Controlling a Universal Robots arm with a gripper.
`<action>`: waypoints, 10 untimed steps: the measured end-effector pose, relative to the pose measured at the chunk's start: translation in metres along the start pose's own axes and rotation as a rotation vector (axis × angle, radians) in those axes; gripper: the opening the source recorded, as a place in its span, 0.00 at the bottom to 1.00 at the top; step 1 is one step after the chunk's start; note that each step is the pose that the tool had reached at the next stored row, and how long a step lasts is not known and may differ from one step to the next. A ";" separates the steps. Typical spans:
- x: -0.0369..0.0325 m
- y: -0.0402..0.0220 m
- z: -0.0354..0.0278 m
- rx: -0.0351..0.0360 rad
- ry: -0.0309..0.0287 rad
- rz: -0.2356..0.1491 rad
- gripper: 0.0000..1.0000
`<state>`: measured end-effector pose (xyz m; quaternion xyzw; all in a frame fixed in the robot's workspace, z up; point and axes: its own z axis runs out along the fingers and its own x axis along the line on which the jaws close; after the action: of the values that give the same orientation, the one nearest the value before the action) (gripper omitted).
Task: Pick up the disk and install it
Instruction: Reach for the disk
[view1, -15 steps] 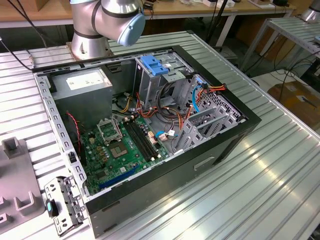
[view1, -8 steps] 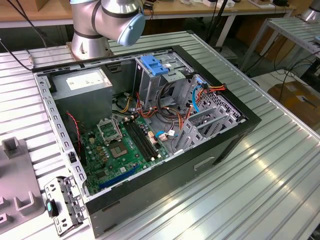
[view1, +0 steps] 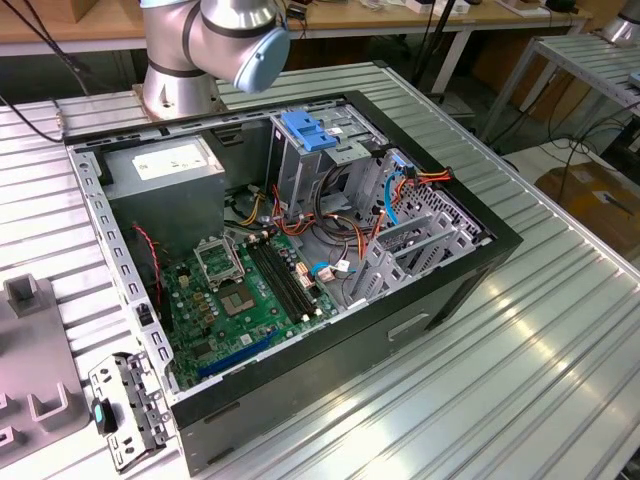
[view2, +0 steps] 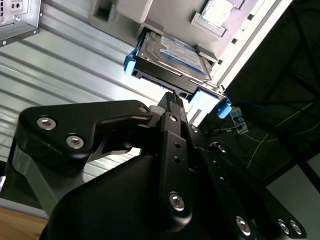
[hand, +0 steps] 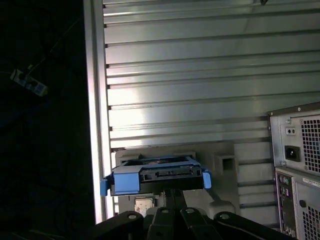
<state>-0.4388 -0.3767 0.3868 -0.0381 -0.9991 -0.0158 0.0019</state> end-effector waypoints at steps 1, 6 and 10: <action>0.0047 -0.0004 -0.0001 0.0002 0.0006 0.000 0.11; 0.0249 -0.0019 0.0005 0.0005 0.0042 0.000 0.11; 0.0347 -0.0027 0.0007 0.0007 0.0064 0.000 0.11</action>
<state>-0.4736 -0.3767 0.3862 -0.0381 -0.9991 -0.0156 0.0052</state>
